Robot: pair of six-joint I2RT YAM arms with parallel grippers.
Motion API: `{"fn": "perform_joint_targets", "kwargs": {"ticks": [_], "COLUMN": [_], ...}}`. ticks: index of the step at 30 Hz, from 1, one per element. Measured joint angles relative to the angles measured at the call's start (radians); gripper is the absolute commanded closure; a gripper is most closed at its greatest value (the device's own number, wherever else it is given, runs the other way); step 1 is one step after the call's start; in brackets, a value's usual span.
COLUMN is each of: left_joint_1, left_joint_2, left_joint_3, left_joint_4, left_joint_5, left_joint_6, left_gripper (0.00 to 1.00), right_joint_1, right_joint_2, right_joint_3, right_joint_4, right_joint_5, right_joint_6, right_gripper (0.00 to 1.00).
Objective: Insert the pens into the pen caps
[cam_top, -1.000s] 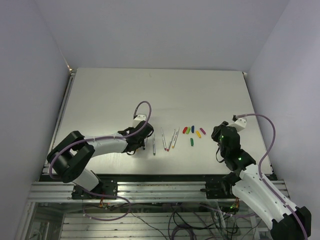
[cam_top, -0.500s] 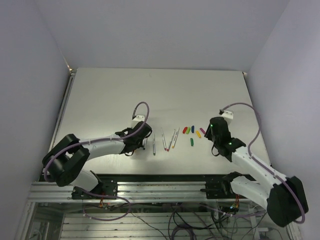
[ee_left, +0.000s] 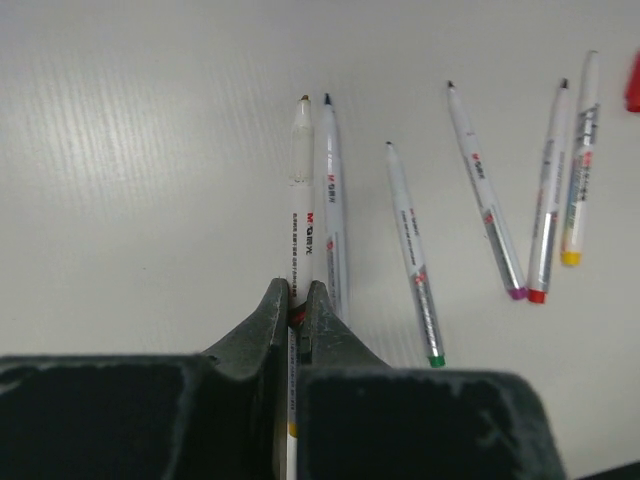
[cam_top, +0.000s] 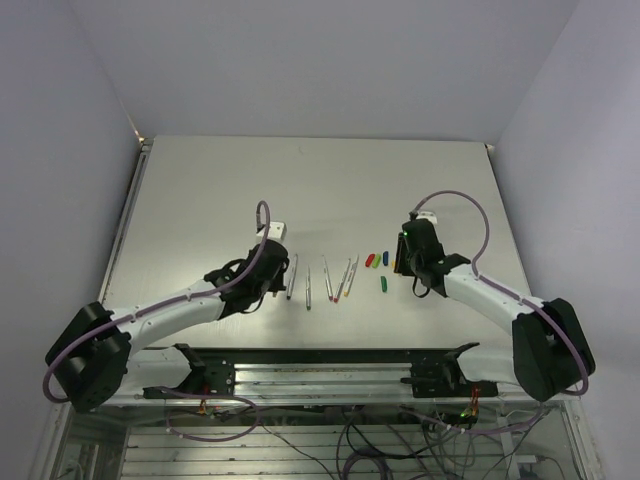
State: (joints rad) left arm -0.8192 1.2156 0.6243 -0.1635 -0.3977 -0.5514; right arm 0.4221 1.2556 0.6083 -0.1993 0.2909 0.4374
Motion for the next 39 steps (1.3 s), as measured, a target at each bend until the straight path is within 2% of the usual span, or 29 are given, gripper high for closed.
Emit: {"fn": "perform_joint_targets", "kwargs": {"ticks": [9,22,39], "left_joint_1": [-0.001,-0.001,-0.001], "left_joint_2": [-0.086,-0.101,-0.101], "left_joint_3": [-0.063,-0.067,-0.069], "left_joint_4": [0.108,0.228,0.247], "left_joint_5": [0.171,0.379,0.428], "left_joint_6": [0.045,0.082,0.089], "left_gripper": [0.93,0.93,0.93], "right_joint_1": [0.000,0.000,-0.001], "right_joint_2": [0.069,0.147,0.236], "right_joint_3": [0.020,0.055,0.100], "right_joint_4": [0.012,0.021,0.004], "right_joint_5": [-0.058,-0.066,-0.059], "right_joint_6": [-0.033,-0.043,-0.030], "right_gripper": [0.66,0.66,0.67]}}
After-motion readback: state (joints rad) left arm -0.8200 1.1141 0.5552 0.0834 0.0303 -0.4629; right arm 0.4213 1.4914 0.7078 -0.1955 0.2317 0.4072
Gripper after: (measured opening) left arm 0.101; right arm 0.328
